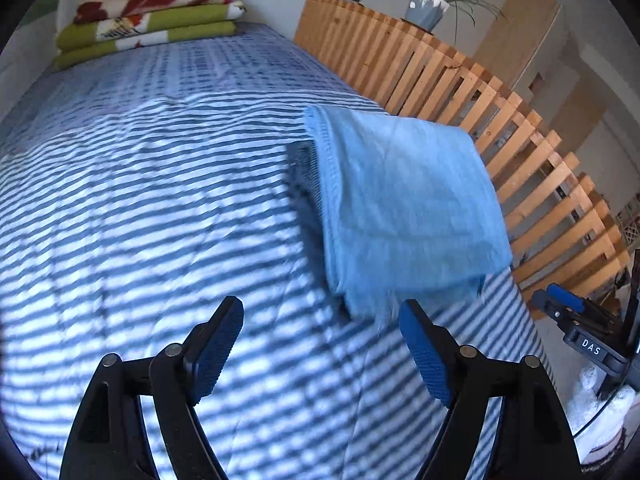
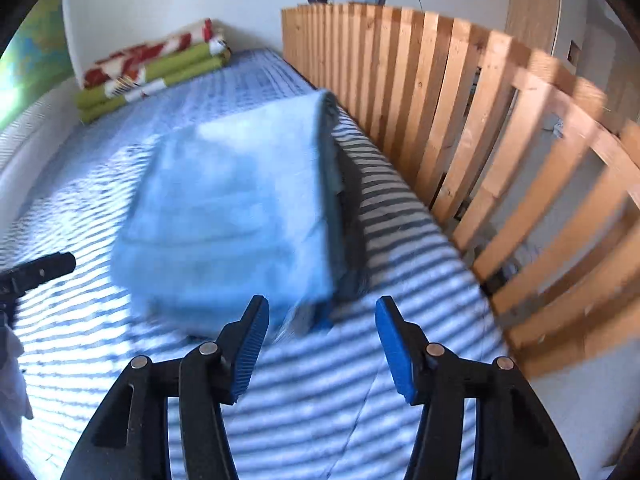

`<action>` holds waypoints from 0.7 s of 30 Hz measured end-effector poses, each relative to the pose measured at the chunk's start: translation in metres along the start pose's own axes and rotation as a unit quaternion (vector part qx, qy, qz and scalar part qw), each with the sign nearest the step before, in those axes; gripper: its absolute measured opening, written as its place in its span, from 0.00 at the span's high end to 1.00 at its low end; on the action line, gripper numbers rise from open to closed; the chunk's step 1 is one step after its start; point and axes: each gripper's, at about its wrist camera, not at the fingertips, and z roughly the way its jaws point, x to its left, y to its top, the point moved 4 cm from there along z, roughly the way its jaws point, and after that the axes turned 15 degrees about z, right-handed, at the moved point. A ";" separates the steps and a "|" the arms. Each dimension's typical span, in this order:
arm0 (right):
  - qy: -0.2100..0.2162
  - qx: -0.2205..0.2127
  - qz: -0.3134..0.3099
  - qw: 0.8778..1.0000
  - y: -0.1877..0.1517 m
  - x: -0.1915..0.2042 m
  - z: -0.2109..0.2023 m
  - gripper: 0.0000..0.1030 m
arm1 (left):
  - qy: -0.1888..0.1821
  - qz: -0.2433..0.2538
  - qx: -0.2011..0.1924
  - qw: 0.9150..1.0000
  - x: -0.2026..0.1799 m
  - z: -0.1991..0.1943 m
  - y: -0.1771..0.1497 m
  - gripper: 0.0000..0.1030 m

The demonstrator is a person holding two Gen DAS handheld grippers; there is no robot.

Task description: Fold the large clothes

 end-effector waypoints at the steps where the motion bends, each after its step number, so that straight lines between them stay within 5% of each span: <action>1: 0.005 0.000 -0.002 1.000 -0.009 0.007 -0.010 0.50 | 0.007 0.001 -0.003 1.000 0.001 -0.019 -0.014 0.19; 12: 0.052 -0.025 -0.002 0.998 -0.144 0.054 -0.152 0.50 | 0.053 0.028 -0.082 0.995 -0.044 -0.214 -0.141 0.05; 21: 0.037 -0.075 -0.049 0.995 -0.251 0.087 -0.243 0.46 | 0.091 0.057 -0.122 0.987 -0.110 -0.315 -0.259 0.00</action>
